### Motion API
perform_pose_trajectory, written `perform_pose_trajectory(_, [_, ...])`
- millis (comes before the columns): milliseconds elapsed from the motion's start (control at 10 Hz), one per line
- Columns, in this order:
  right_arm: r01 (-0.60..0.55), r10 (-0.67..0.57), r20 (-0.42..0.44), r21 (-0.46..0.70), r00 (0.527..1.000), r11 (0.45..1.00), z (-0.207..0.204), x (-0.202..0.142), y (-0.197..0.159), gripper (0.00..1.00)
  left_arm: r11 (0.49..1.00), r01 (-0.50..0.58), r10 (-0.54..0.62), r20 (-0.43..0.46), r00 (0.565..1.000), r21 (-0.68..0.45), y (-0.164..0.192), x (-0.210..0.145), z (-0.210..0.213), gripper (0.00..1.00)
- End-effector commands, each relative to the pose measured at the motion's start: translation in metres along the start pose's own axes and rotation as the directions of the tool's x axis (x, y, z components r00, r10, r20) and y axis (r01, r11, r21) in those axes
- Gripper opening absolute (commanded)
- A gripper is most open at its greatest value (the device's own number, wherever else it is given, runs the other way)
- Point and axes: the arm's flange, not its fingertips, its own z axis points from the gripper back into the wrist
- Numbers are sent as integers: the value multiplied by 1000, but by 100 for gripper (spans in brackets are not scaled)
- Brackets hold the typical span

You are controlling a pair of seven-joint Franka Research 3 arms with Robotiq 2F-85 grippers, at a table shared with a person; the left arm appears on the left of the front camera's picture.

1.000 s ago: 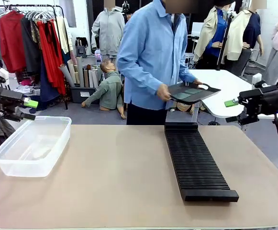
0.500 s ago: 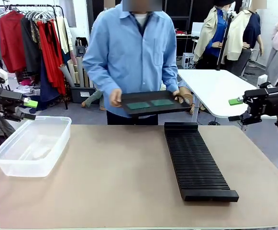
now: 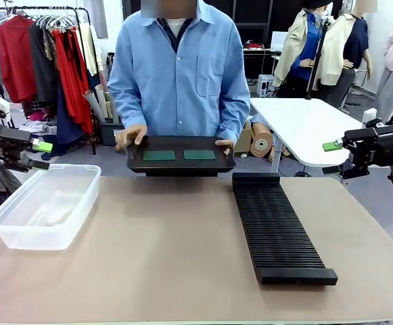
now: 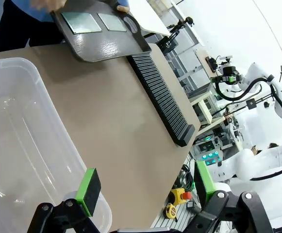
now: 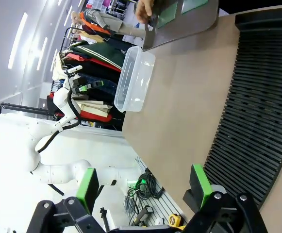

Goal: Sort PCBs into racks and boxes based on the side picked up.
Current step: Pick up the Blank PCB handed by the Human.

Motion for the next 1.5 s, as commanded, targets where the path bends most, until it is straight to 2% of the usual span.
perform_pose_trajectory(0, [-4,4,-4,-6,1000,1000,1,0,1,100,1000,-2,2,-1,1000,-1,-1,0,1,100])
perform_pose_trajectory(1400, [-4,4,-4,-6,1000,1000,1,0,1,100,1000,-2,2,-1,1000,-1,-1,0,1,100])
